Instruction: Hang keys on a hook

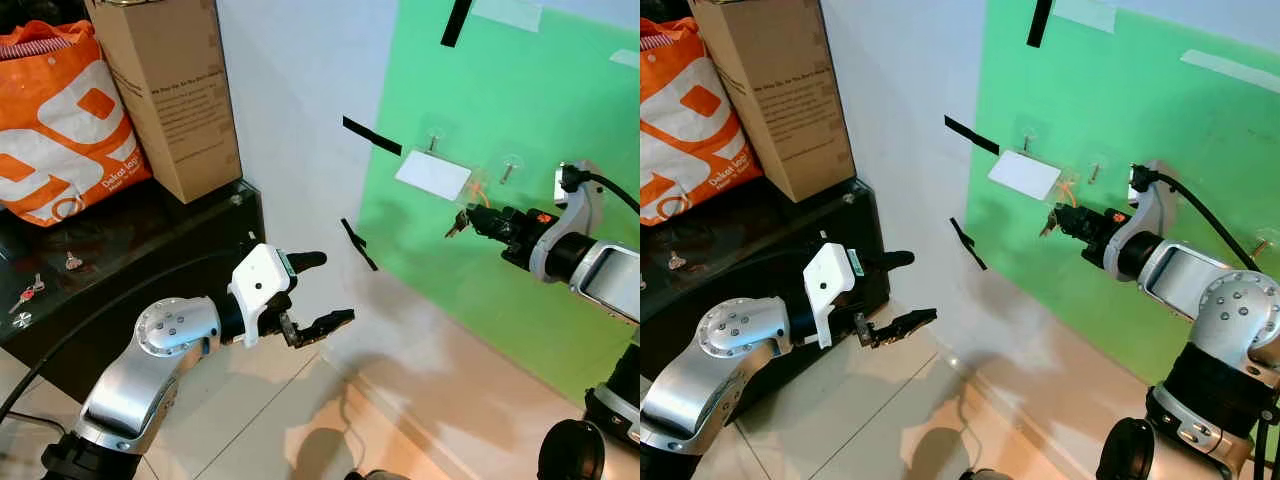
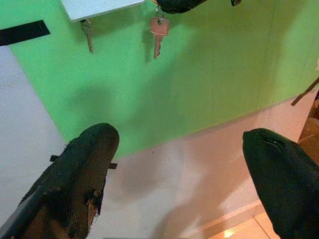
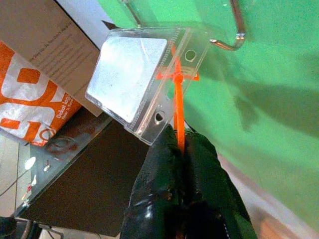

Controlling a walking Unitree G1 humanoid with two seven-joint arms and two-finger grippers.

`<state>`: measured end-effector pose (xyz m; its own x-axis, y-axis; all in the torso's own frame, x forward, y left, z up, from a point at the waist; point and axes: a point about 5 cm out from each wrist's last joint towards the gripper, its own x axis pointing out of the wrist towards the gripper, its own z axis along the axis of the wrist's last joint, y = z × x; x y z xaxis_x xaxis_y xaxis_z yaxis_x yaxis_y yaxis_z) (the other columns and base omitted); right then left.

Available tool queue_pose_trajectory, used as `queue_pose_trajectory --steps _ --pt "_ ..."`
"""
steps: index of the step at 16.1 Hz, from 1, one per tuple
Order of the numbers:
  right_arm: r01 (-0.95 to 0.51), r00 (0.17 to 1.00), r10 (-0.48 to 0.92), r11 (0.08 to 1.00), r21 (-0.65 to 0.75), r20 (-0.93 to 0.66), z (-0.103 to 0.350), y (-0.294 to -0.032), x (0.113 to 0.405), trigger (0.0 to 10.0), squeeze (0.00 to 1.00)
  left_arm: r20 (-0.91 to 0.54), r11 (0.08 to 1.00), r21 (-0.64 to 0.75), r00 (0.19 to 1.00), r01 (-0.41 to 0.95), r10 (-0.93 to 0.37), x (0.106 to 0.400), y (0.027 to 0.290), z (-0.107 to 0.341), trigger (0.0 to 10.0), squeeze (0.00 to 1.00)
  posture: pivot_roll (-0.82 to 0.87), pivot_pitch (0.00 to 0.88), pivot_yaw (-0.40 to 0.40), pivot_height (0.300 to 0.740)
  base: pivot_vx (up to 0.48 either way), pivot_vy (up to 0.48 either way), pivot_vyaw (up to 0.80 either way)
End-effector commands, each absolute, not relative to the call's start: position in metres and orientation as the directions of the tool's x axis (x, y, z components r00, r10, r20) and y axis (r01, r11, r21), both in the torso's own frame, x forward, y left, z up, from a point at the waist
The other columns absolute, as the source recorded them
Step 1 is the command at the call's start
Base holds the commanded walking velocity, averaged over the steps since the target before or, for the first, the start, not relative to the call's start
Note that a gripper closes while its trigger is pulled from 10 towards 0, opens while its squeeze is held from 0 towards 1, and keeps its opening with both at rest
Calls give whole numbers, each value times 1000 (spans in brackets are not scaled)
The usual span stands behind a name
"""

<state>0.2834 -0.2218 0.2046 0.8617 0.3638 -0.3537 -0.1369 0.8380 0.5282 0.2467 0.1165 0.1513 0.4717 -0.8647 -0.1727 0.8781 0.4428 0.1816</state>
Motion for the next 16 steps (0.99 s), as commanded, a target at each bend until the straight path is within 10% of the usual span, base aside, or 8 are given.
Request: queue_pose_trajectory --steps 1,7,16 --pt "-139 862 364 839 525 -353 206 -220 284 10000 0 -166 432 189 463 882 -871 245 116 155 10000 0 -78 0 -38 740 0 0 0" --pt "-275 906 389 842 465 -167 233 -213 284 10000 0 -163 430 194 461 882 -872 247 116 157 10000 0 -81 0 -30 740 0 0 0" --pt "-98 933 261 848 521 -249 218 -232 294 10000 0 -152 426 197 457 883 -876 249 115 161 10000 0 -76 0 -31 740 0 0 0"
